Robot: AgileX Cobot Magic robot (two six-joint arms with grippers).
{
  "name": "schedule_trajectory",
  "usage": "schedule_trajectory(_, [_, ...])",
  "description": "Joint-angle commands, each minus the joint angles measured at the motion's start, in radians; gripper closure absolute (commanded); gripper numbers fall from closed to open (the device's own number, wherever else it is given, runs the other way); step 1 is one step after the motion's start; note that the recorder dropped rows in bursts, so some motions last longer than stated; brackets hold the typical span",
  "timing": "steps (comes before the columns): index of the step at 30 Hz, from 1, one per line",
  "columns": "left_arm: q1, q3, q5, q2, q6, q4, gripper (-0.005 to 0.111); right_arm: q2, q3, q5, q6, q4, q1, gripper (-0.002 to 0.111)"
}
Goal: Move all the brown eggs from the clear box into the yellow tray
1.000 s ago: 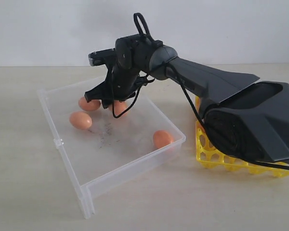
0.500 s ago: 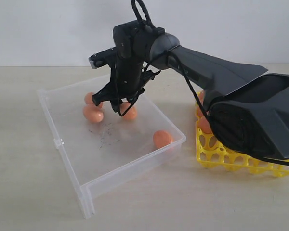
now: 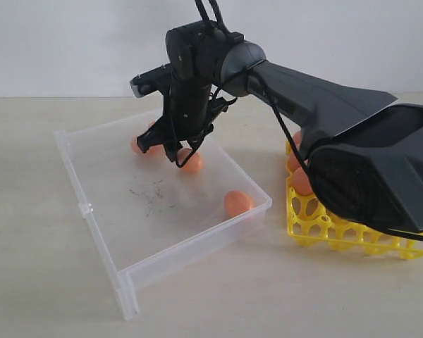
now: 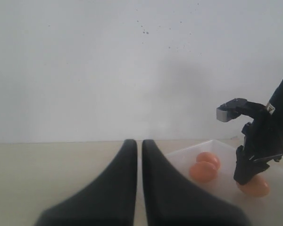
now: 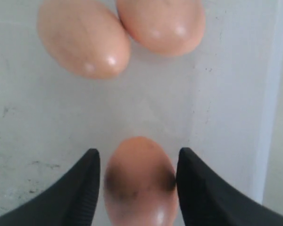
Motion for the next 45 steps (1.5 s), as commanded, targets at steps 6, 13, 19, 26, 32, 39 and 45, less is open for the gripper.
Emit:
schedule_trajectory(6, [-0.003,-0.002,-0.016,0.004,0.005,-0.005,0.103,0.032,0.001,0.056,-0.007,-0.004,-0.002,0.065])
schedule_trajectory(13, [-0.003,-0.002,-0.016,0.004,0.005,-0.005,0.103,0.032,0.001,0.056,-0.007,0.005,-0.002,0.065])
schedule_trajectory(19, [-0.003,-0.002,-0.016,0.004,0.005,-0.005,0.103,0.033,0.001,0.056,-0.002,0.083,-0.002,0.065])
schedule_trajectory(26, [-0.003,-0.002,-0.016,0.004,0.005,-0.005,0.103,0.067,0.001,0.039,-0.046,0.037,-0.002,0.109])
schedule_trajectory(32, [-0.003,-0.002,-0.016,0.004,0.005,-0.005,0.103,0.065,0.001,-0.154,-0.005,0.053,-0.002,0.109])
schedule_trajectory(39, [-0.003,-0.002,-0.016,0.004,0.005,-0.005,0.103,0.065,0.001,0.056,-0.069,0.065,-0.002,0.108])
schedule_trajectory(45, [-0.003,-0.002,-0.016,0.004,0.005,-0.005,0.103,0.065,0.001,0.056,-0.108,0.055,-0.002,0.081])
